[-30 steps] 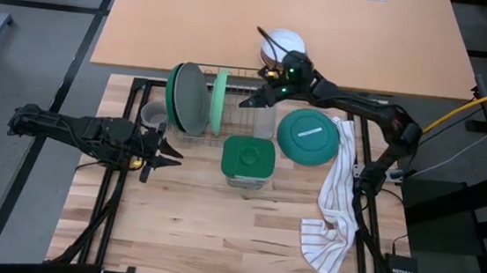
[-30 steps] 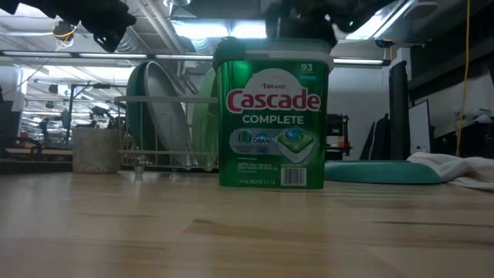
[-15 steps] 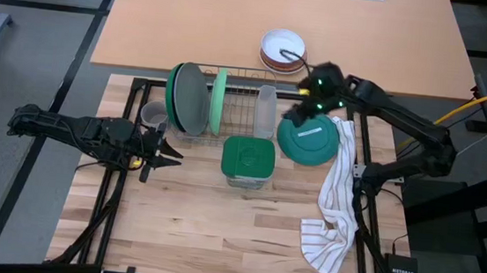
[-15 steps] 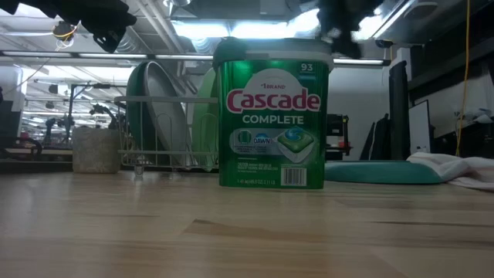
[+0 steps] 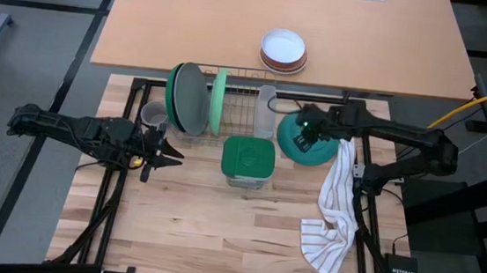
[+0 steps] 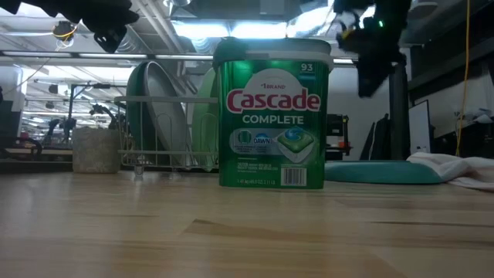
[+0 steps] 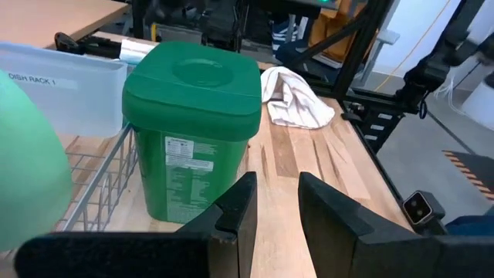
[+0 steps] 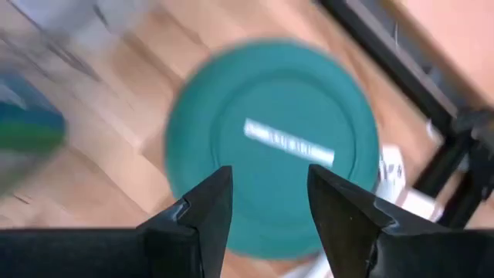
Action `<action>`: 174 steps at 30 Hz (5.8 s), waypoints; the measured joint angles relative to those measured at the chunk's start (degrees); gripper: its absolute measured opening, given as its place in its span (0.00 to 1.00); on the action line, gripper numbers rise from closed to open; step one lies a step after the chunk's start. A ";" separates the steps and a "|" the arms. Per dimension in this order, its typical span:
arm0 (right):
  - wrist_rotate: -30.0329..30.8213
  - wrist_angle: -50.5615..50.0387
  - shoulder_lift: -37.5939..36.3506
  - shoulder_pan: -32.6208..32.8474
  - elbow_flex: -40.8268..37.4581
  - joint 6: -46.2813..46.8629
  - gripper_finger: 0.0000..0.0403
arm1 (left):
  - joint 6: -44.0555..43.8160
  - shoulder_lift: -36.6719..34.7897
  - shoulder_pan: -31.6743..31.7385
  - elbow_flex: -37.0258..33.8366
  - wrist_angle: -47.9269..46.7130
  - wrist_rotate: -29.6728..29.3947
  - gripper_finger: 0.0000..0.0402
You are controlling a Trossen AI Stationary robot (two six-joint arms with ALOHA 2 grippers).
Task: Sort dishes
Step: Put the blue plate into the dish rack
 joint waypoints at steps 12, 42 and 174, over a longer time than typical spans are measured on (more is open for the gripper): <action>0.38 1.28 0.06 -0.20 -12.67 4.42 0.43 | -2.34 1.34 0.00 0.00 -0.10 0.00 0.21; -4.67 22.47 -0.09 -0.17 -29.76 9.18 0.43 | -3.54 3.47 0.00 0.00 6.65 0.00 0.21; -32.61 11.05 17.24 -33.51 -15.21 -20.19 0.05 | -11.31 104.05 -5.34 63.21 15.12 -31.39 0.00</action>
